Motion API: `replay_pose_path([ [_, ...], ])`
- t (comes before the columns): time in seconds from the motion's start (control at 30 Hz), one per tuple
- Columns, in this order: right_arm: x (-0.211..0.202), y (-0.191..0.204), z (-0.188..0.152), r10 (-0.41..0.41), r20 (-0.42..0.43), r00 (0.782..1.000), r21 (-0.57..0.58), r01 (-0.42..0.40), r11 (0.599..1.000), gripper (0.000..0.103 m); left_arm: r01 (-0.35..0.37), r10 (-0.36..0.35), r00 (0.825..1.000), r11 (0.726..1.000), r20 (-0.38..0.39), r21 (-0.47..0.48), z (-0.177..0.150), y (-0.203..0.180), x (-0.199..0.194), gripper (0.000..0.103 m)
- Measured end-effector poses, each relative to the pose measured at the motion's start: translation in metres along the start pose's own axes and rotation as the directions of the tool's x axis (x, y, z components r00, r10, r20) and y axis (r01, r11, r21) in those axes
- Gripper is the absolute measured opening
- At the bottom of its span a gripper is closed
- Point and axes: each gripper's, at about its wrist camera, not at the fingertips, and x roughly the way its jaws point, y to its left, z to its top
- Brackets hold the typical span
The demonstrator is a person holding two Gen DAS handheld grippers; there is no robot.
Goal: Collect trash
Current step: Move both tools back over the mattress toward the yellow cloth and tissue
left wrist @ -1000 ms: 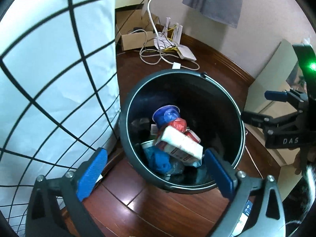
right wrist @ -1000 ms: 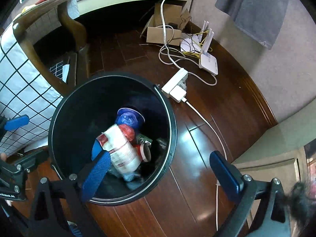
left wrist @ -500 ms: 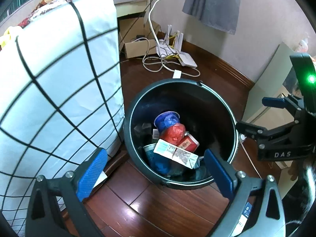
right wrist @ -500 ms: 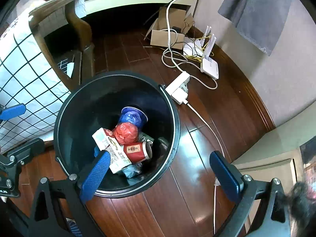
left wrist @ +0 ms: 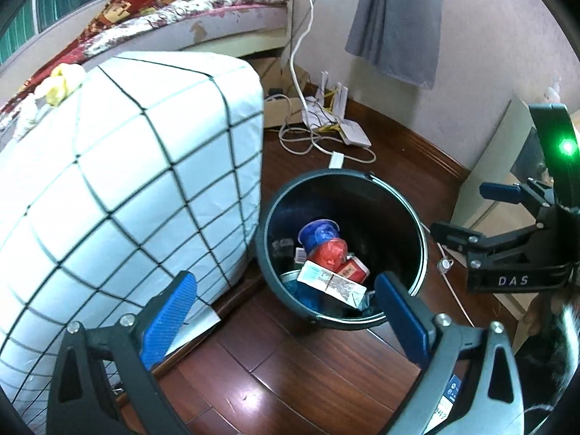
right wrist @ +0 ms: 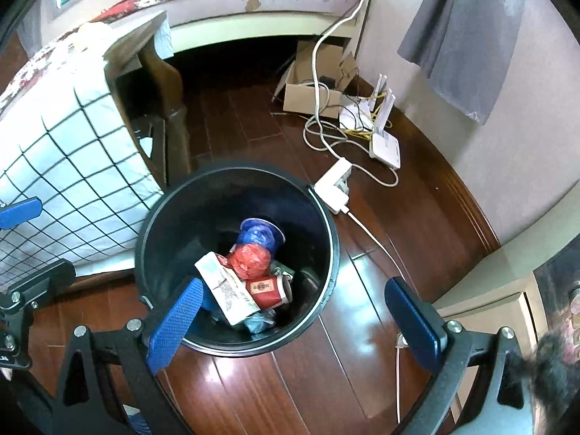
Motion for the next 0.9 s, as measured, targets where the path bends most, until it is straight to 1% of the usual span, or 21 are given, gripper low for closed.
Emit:
replay_pose_path([
  [0.13,-0.014,0.009,0.004,0.020,0.039,0.999,0.000,-0.020,1.000,0.102,-0.029,0.030,0.999,0.999,0.032,-0.015,0.000,0.009,-0.020,0.099],
  [0.33,-0.035,0.028,0.017,0.048,0.097,0.994,-0.031,-0.045,0.999,0.102,-0.069,0.071,0.995,0.997,0.075,-0.040,0.001,0.024,-0.044,0.100],
  [0.53,-0.050,0.051,0.030,0.081,0.136,0.987,-0.051,-0.074,0.996,0.102,-0.104,0.111,0.988,0.992,0.111,-0.064,0.001,0.040,-0.061,0.100],
  [0.67,-0.058,0.070,0.037,0.105,0.155,0.982,-0.084,-0.093,0.992,0.102,-0.122,0.133,0.982,0.989,0.133,-0.088,0.001,0.056,-0.072,0.100],
  [0.9,-0.074,0.095,0.050,0.141,0.197,0.970,-0.107,-0.122,0.987,0.102,-0.155,0.178,0.968,0.978,0.175,-0.142,-0.003,0.083,-0.093,0.100],
])
